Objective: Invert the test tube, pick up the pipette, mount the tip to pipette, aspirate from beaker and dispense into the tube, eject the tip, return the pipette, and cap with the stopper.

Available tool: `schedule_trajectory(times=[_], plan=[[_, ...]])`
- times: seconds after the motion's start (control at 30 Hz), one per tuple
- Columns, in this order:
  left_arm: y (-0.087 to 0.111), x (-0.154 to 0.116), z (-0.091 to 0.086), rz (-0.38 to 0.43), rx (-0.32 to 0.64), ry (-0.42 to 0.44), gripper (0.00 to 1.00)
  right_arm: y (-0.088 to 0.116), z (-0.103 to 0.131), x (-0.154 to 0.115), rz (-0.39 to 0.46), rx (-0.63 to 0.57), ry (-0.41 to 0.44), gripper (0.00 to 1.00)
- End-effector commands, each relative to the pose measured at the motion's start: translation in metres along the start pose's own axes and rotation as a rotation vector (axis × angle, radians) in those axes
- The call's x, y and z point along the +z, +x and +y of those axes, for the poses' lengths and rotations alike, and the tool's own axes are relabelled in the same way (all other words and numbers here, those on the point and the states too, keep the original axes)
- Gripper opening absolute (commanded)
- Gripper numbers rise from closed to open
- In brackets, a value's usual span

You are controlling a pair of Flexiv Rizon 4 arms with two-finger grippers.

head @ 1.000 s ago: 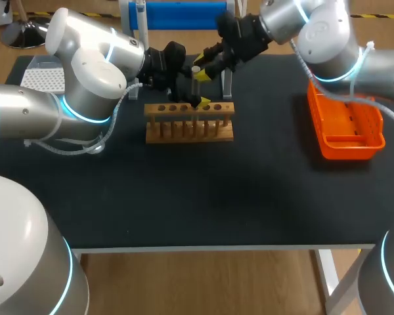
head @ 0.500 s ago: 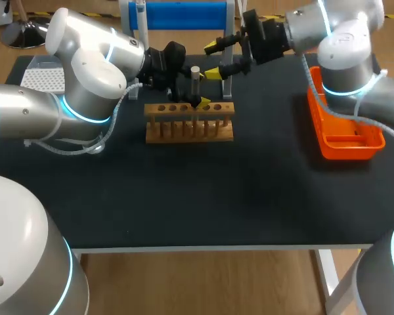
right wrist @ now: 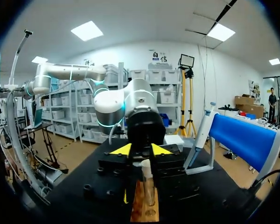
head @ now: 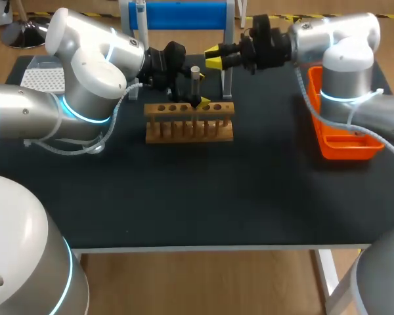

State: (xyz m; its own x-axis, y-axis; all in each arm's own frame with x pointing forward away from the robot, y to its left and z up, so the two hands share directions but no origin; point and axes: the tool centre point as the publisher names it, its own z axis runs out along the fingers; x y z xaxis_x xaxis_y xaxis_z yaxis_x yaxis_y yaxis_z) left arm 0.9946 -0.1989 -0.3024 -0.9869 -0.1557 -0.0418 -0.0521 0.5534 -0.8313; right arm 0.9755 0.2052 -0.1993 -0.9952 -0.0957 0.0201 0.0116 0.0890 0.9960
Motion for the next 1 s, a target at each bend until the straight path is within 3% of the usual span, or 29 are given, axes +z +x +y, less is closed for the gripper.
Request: schedule_trajectory(times=[0.03,1.0], plan=[[0.000,0.000,0.000,0.001,-0.001,-0.002,1.00,-0.007,-0.003,0.005,0.021,-0.004,-0.022,0.00],[0.000,0.000,0.000,0.001,-0.001,-0.002,1.00,-0.004,-0.015,0.026,0.078,0.027,-0.049,0.00]])
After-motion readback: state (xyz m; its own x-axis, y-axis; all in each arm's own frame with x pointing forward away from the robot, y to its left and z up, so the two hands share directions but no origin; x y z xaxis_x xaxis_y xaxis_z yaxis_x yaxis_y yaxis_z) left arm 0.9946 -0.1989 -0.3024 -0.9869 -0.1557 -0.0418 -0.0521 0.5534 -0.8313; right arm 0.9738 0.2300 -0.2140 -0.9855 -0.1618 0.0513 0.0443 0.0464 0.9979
